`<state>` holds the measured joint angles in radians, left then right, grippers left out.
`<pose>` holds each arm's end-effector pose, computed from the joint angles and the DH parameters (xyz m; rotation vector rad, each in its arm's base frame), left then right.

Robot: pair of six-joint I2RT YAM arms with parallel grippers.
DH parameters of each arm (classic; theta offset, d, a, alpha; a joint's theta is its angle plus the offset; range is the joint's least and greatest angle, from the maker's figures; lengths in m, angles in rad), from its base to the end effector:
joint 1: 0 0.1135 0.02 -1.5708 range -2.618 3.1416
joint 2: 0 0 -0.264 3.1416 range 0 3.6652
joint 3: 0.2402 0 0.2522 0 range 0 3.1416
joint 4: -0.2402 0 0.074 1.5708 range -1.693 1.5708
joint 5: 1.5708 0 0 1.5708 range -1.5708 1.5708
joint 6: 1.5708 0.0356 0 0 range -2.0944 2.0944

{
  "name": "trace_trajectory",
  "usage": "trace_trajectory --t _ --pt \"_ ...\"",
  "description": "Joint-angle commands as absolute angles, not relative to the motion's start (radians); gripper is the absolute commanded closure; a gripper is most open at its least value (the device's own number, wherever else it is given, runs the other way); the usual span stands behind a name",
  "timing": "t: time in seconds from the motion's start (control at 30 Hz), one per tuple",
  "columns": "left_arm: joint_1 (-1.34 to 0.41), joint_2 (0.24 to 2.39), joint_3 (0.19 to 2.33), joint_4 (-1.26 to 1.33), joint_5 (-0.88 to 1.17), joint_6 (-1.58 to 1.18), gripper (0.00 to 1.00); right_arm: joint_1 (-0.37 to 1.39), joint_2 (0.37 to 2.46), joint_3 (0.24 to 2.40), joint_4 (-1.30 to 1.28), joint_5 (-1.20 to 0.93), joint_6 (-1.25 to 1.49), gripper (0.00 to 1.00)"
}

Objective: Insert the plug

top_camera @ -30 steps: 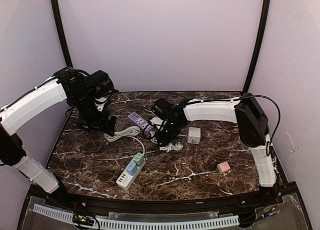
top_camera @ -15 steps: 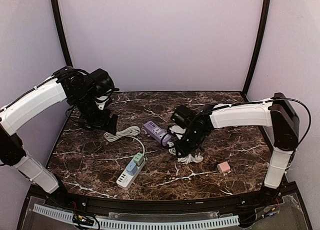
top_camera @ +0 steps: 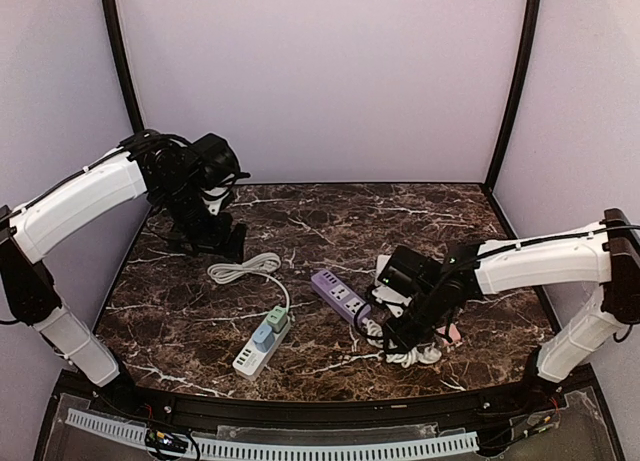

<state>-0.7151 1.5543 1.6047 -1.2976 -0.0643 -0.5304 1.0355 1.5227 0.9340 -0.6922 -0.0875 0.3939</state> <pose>0.2220 -0.1898 0.3459 0.2467 2.8244 -0.1959 0.1379 0.2387 0.1862 -0.9499 2.7990 0.3805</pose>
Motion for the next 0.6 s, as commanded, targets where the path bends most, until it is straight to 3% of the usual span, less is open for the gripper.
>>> trace_trajectory --t 0.0,0.57 --pt "-0.709 1.557 1.629 -1.292 -0.058 -0.517 0.01 1.059 1.436 0.873 -0.655 -0.117 0.446 0.78" --pt "-0.709 1.555 1.575 -1.220 -0.034 -0.539 0.01 1.109 1.267 0.676 -0.649 -0.150 0.624 0.74"
